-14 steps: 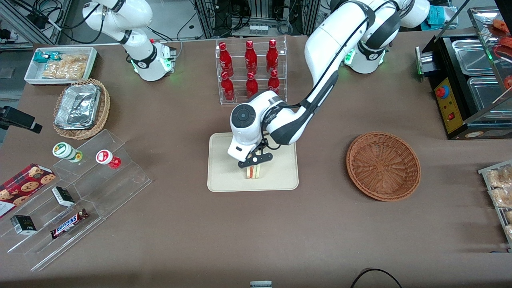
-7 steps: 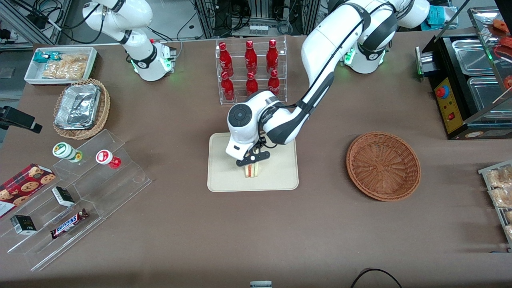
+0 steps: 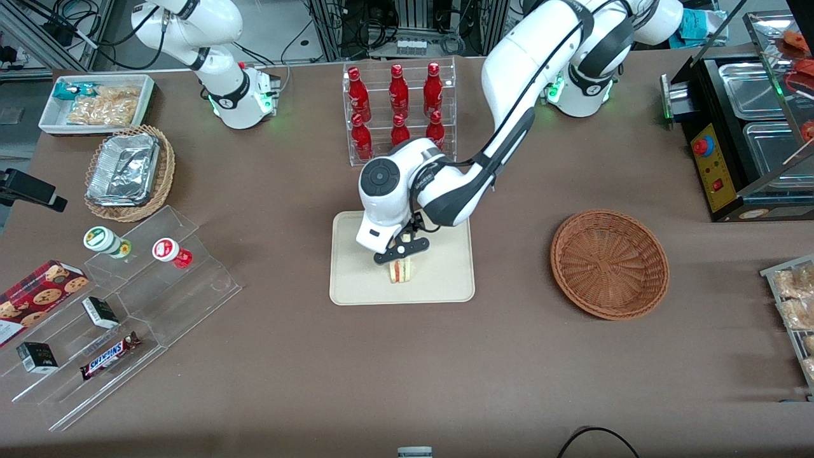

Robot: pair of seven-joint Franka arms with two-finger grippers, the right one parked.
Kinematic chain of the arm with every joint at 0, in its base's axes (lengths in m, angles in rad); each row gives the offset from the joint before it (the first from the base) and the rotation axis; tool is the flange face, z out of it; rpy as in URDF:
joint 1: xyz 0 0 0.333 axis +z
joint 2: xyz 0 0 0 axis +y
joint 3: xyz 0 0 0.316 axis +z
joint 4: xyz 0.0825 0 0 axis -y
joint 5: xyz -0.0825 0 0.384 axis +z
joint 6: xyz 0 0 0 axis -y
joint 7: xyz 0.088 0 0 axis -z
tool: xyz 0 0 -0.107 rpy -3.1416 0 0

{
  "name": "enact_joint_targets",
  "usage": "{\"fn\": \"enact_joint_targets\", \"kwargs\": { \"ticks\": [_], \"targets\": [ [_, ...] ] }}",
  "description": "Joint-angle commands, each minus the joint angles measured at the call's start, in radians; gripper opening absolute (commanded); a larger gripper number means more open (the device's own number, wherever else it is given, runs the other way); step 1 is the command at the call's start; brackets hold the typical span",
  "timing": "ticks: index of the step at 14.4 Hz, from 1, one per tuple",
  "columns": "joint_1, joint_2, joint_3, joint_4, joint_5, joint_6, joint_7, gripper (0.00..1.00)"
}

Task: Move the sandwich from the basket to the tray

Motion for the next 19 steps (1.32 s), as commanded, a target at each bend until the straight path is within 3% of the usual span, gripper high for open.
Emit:
{"fn": "enact_joint_targets", "kwargs": {
  "ticks": [1, 7, 13, 19],
  "targets": [
    [0.033, -0.111, 0.011, -0.029, 0.019, -0.129, -0.005, 1.0],
    [0.172, -0.282, 0.005, -0.213, 0.004, -0.213, 0.035, 1.0],
    [0.389, -0.566, 0.005, -0.508, -0.102, -0.217, 0.378, 1.0],
    [0.559, -0.773, 0.009, -0.671, -0.128, -0.28, 0.676, 1.0]
  ]
}}
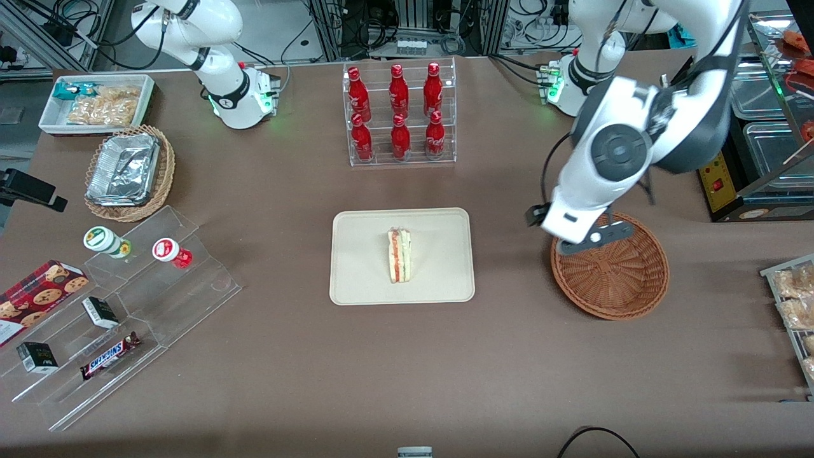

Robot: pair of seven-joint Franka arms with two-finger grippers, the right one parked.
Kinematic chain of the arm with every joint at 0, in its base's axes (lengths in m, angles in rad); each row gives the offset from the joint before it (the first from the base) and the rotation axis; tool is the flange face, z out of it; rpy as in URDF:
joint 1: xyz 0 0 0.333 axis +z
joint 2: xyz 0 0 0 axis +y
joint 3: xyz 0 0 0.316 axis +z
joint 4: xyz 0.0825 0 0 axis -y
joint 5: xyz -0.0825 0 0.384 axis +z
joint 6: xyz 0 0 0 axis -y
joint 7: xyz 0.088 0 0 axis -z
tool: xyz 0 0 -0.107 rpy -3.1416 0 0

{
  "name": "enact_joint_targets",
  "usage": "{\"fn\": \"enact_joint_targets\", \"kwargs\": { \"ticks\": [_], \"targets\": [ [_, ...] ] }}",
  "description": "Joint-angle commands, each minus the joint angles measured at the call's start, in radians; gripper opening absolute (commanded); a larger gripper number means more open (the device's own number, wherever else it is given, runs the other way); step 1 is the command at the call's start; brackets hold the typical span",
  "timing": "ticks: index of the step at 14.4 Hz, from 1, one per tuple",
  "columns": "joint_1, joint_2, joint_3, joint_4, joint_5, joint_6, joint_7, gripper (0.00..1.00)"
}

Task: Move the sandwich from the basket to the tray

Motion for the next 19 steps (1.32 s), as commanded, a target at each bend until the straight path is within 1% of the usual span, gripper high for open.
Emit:
{"fn": "enact_joint_targets", "kwargs": {
  "ticks": [1, 3, 4, 8, 10, 13, 16, 19],
  "targets": [
    [0.065, -0.101, -0.006, -0.068, -0.037, -0.048, 0.125, 1.0],
    [0.098, -0.138, 0.009, -0.061, -0.081, -0.107, 0.239, 1.0],
    [0.099, -0.154, 0.043, -0.053, -0.086, -0.129, 0.288, 1.0],
    [0.099, -0.217, 0.155, 0.001, -0.08, -0.206, 0.558, 1.0],
    [0.099, -0.227, 0.216, 0.05, -0.077, -0.221, 0.648, 1.0],
    [0.099, -0.225, 0.247, 0.113, -0.068, -0.217, 0.673, 1.0],
    [0.099, -0.216, 0.253, 0.143, -0.052, -0.207, 0.675, 1.0],
    [0.1, -0.216, 0.253, 0.145, -0.052, -0.203, 0.675, 1.0]
  ]
}}
